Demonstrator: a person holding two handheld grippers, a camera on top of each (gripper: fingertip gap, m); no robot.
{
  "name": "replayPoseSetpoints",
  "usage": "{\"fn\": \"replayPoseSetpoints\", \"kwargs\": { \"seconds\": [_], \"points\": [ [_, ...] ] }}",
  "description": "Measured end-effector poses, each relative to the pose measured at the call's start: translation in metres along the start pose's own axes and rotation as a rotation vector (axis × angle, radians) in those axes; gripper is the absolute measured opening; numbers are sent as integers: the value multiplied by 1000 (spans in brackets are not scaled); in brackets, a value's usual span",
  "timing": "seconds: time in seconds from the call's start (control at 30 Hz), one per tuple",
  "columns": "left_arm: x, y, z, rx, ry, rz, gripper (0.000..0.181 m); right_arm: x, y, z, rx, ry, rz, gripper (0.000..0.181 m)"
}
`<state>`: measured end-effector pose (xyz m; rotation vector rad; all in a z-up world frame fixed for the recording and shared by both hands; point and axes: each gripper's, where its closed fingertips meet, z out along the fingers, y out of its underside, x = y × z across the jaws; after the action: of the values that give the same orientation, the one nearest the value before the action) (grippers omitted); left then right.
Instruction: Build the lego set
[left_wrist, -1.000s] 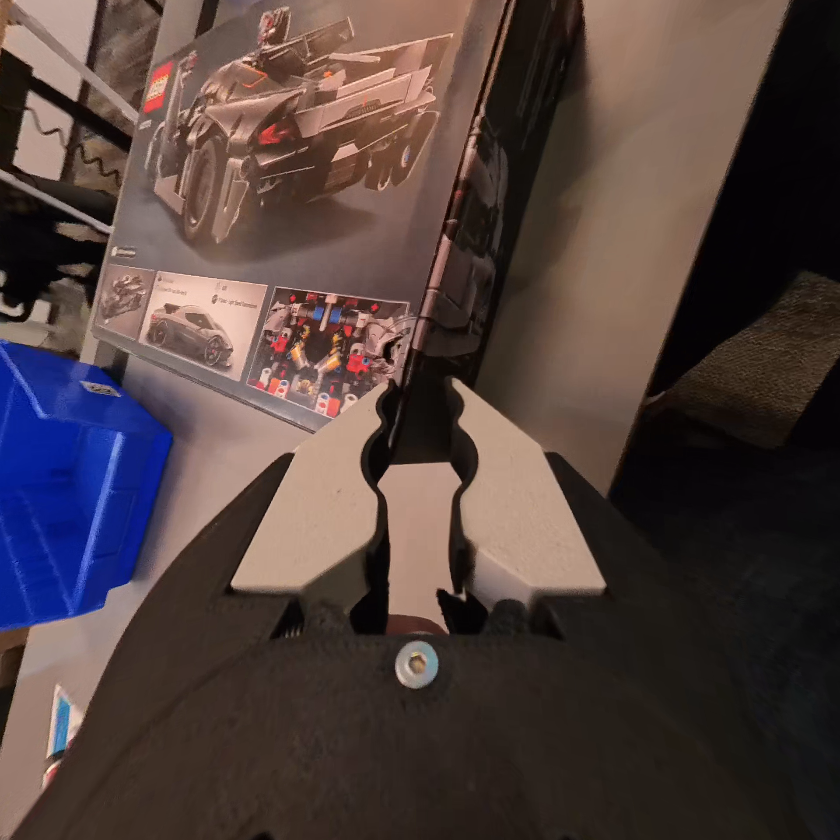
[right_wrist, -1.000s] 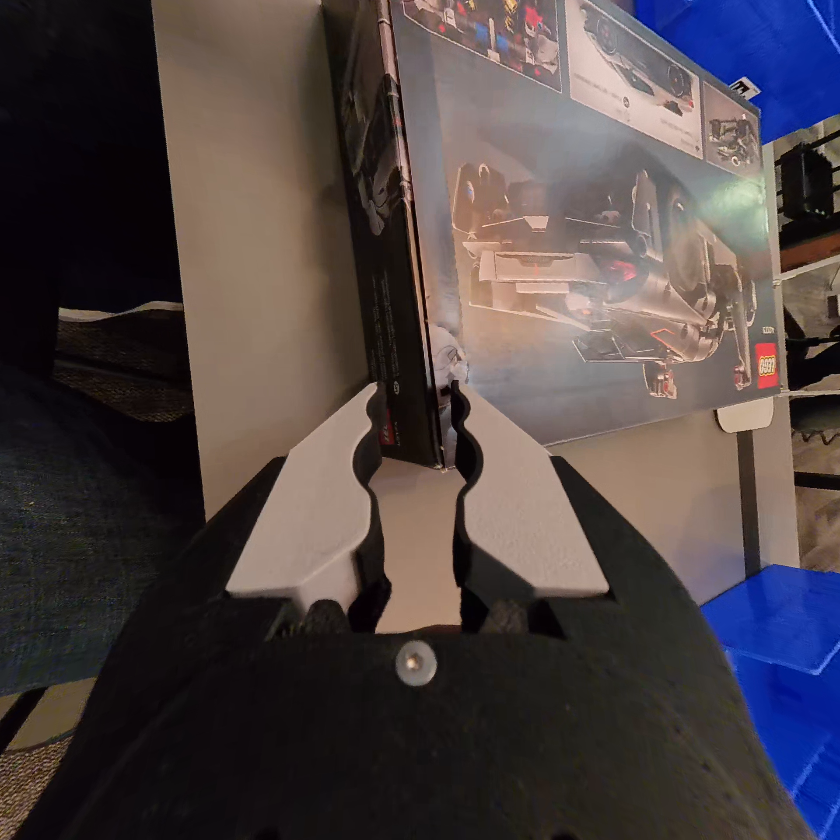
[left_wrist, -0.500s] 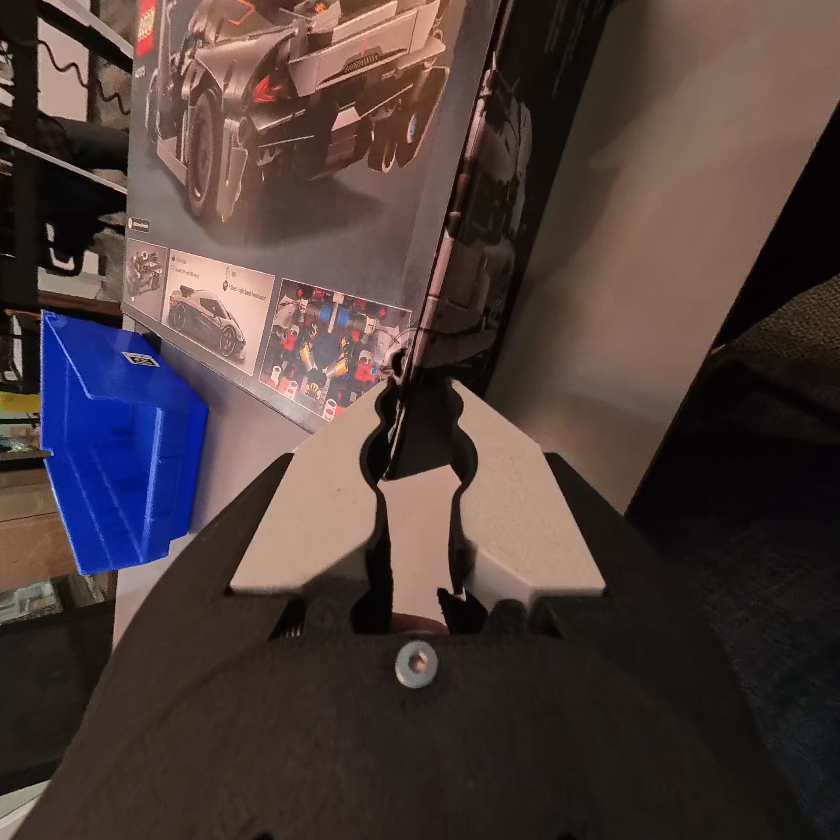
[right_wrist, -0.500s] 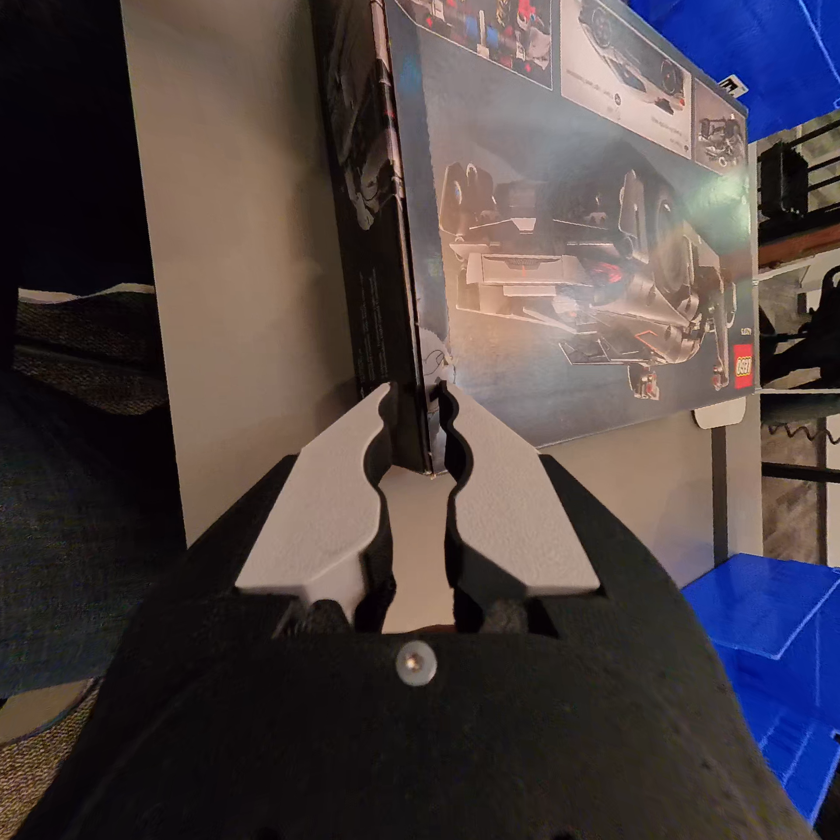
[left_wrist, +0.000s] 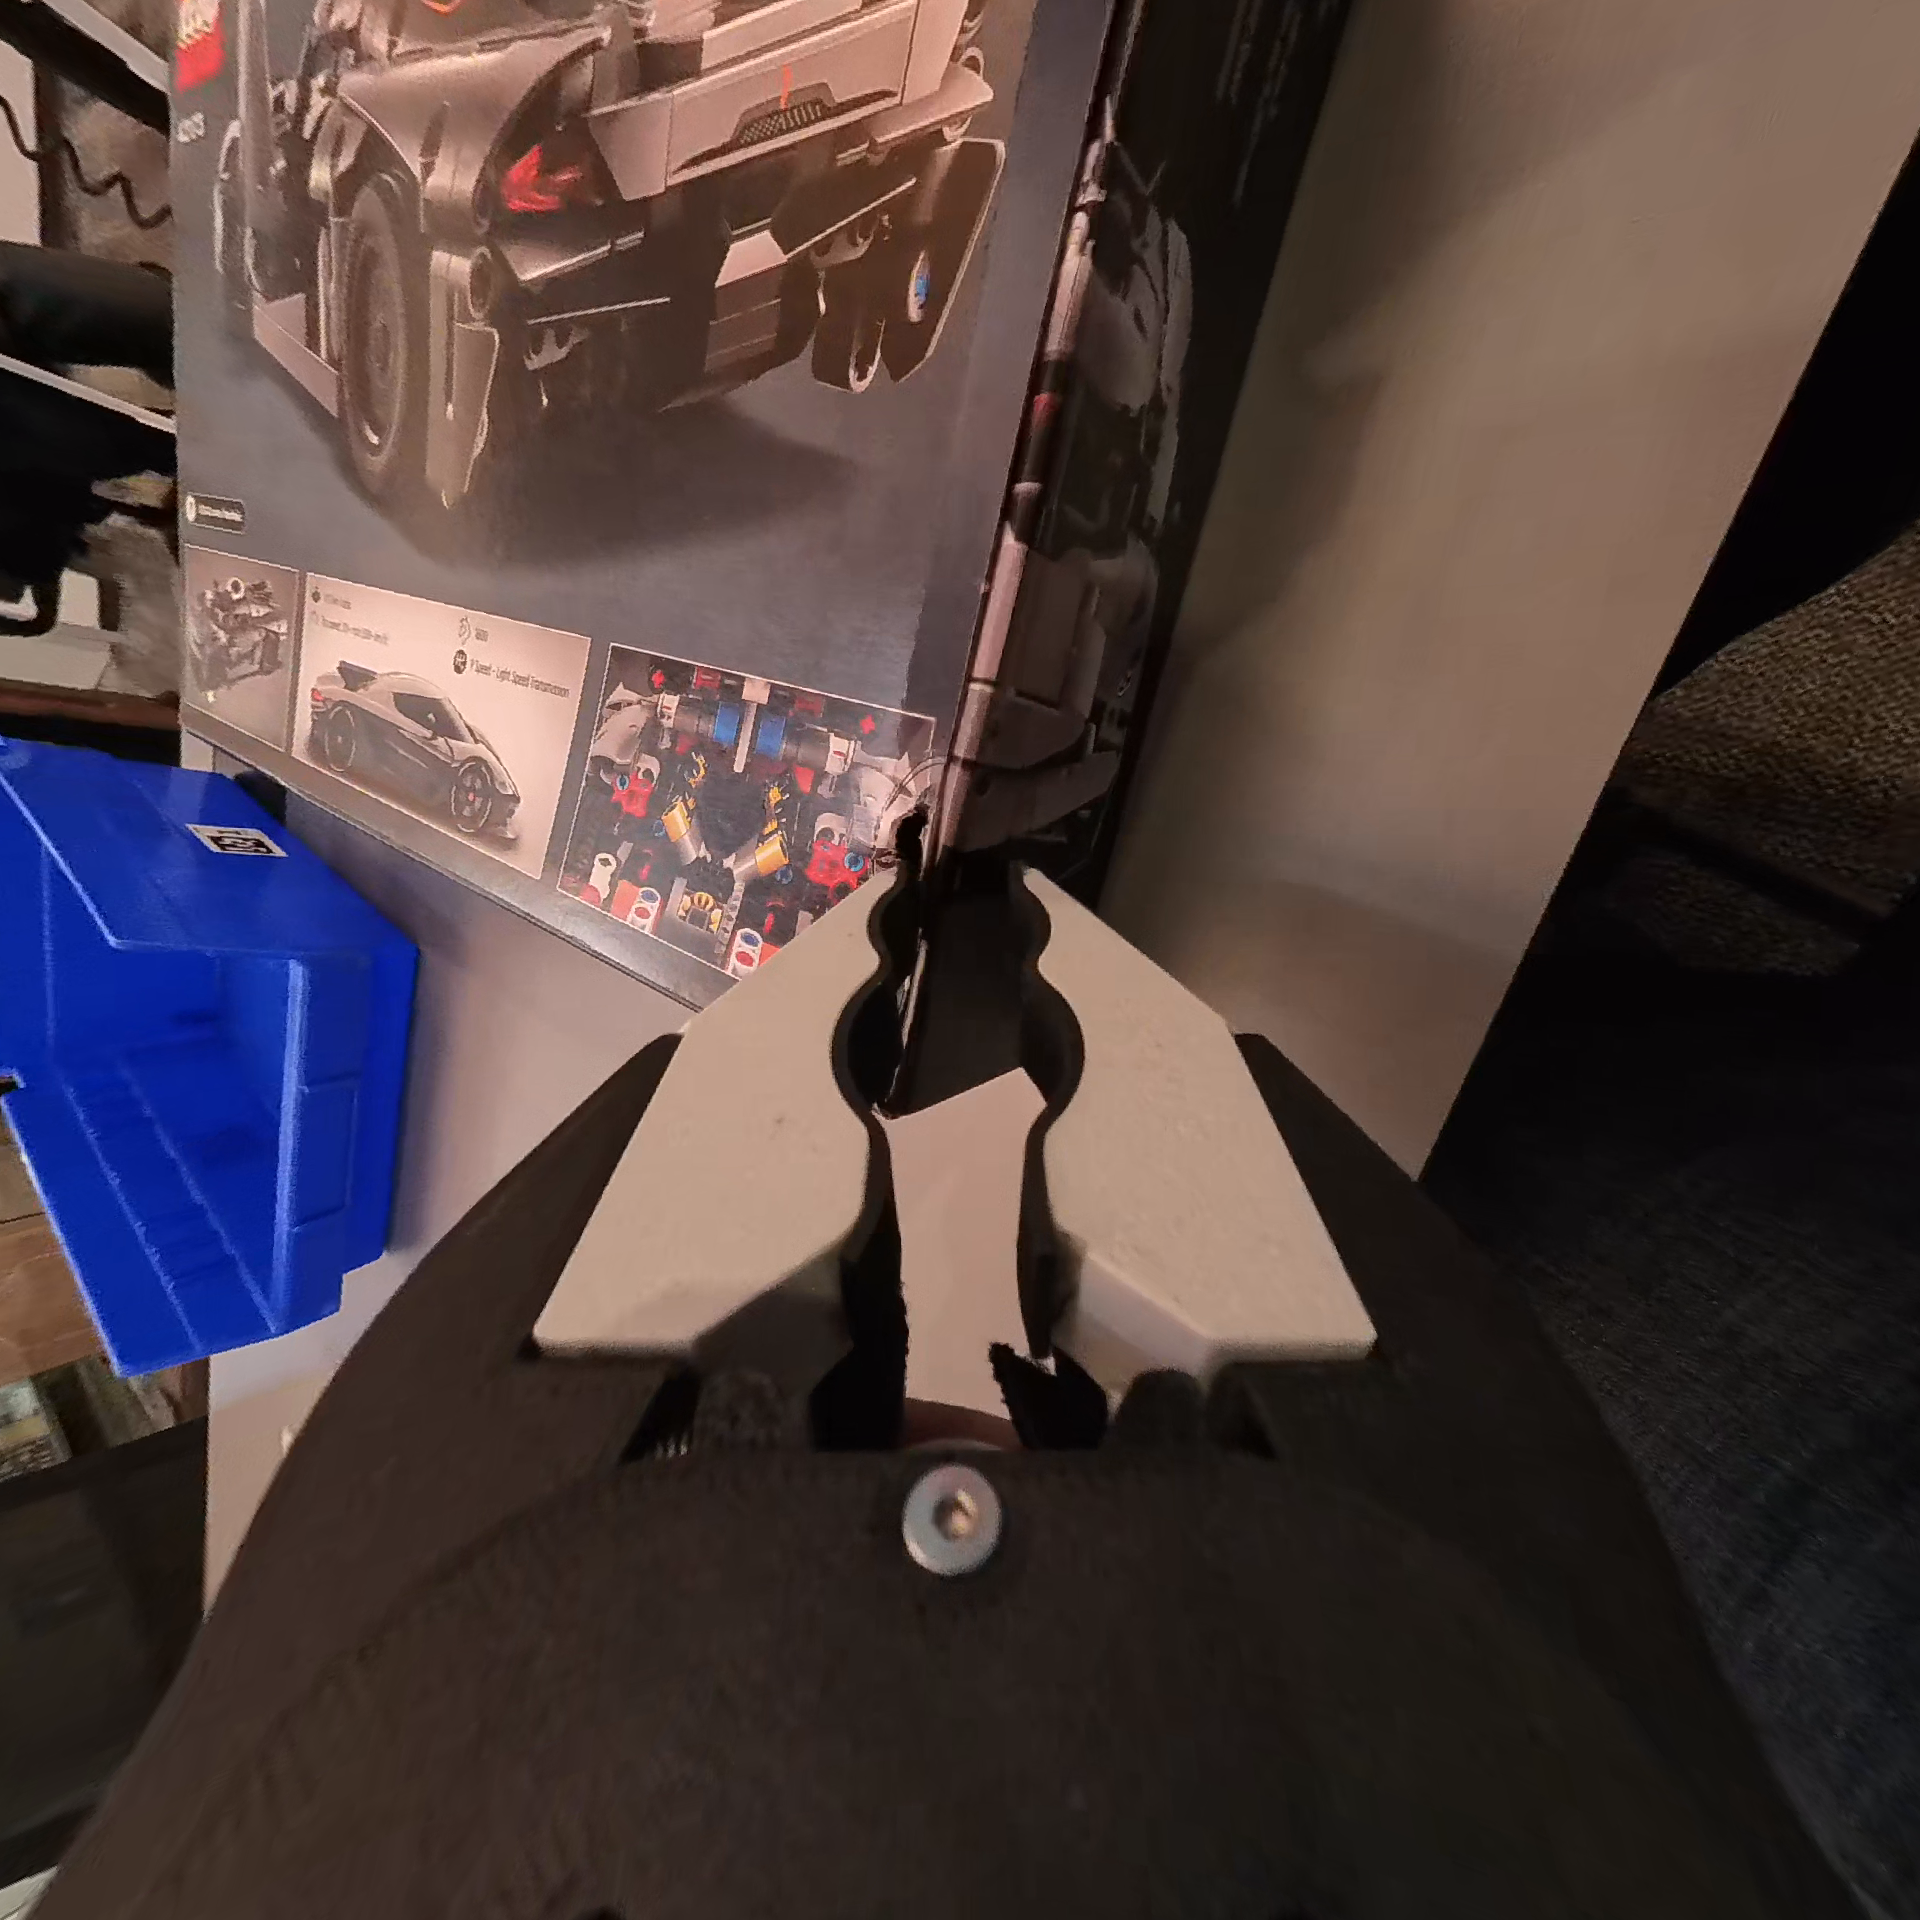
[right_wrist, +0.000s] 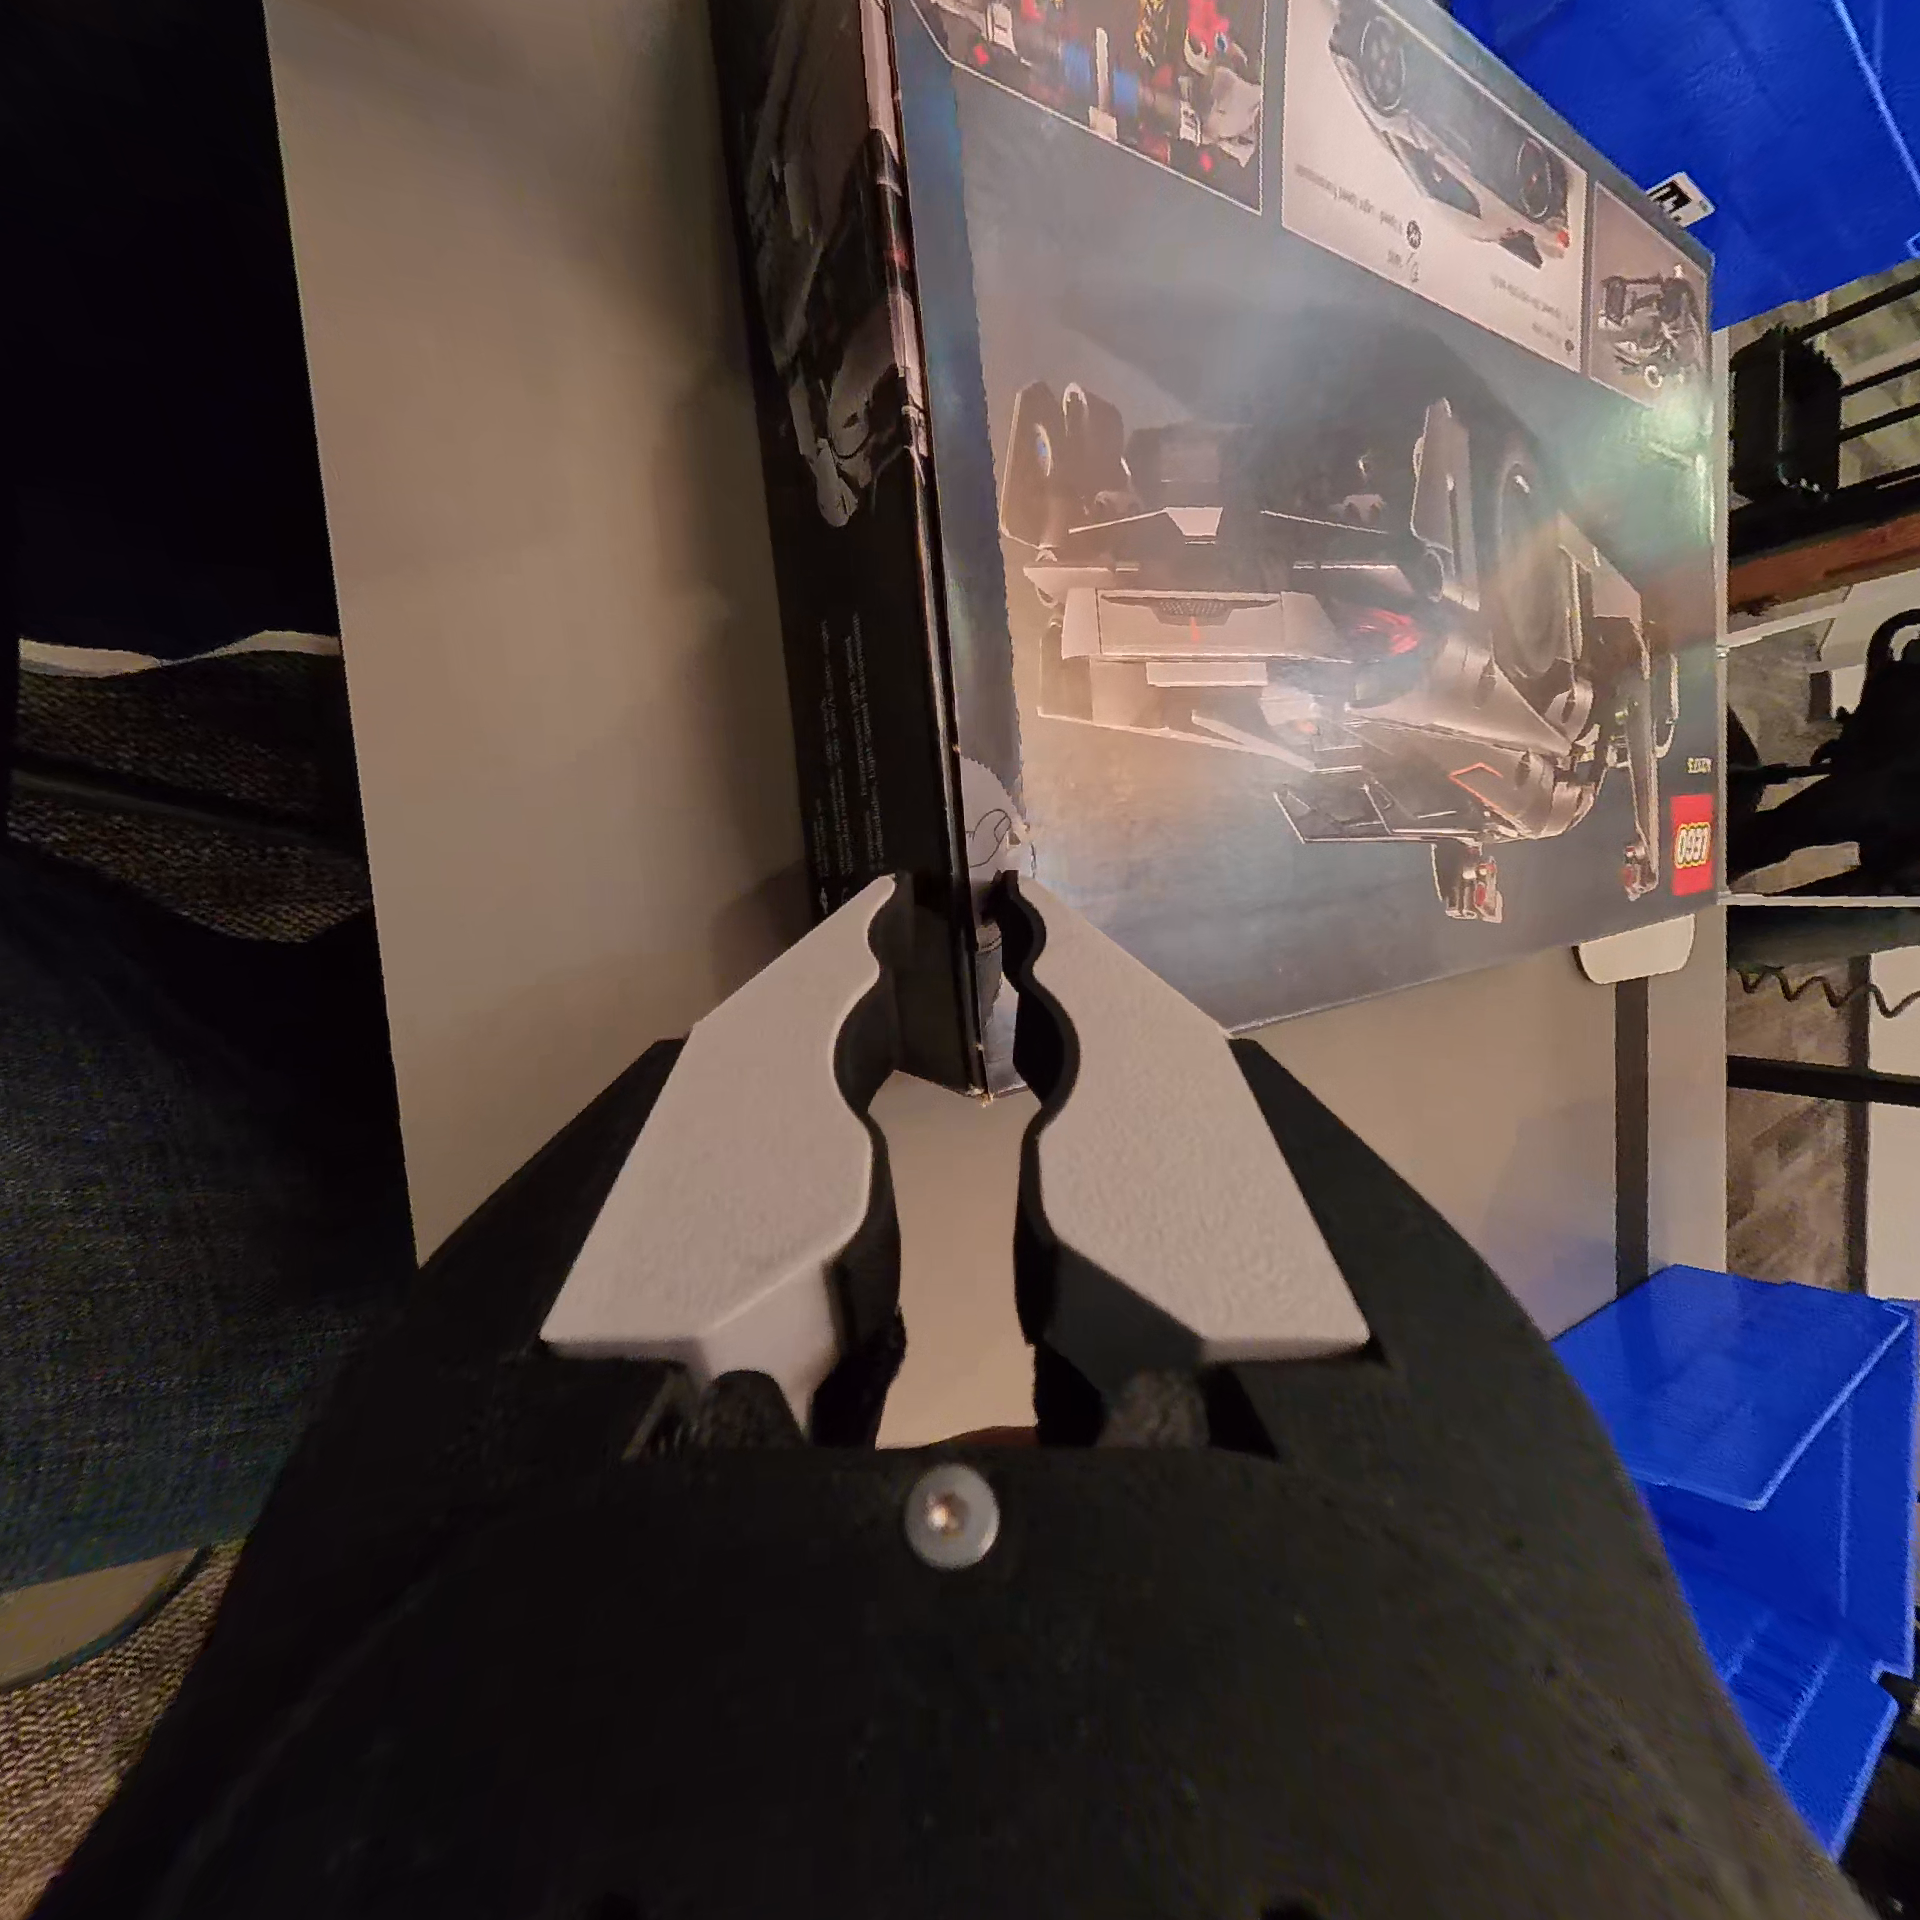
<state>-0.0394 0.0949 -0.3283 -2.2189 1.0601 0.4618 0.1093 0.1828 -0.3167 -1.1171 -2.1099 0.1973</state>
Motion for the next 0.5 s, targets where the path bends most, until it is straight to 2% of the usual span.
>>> {"fn": "replayPoseSetpoints", "kwargs": {
  "seconds": [0.5],
  "points": [
    [0, -1, 0, 36, -28, 0, 15, 1, -1, 1, -60, 61, -49, 14]
  ]
}}
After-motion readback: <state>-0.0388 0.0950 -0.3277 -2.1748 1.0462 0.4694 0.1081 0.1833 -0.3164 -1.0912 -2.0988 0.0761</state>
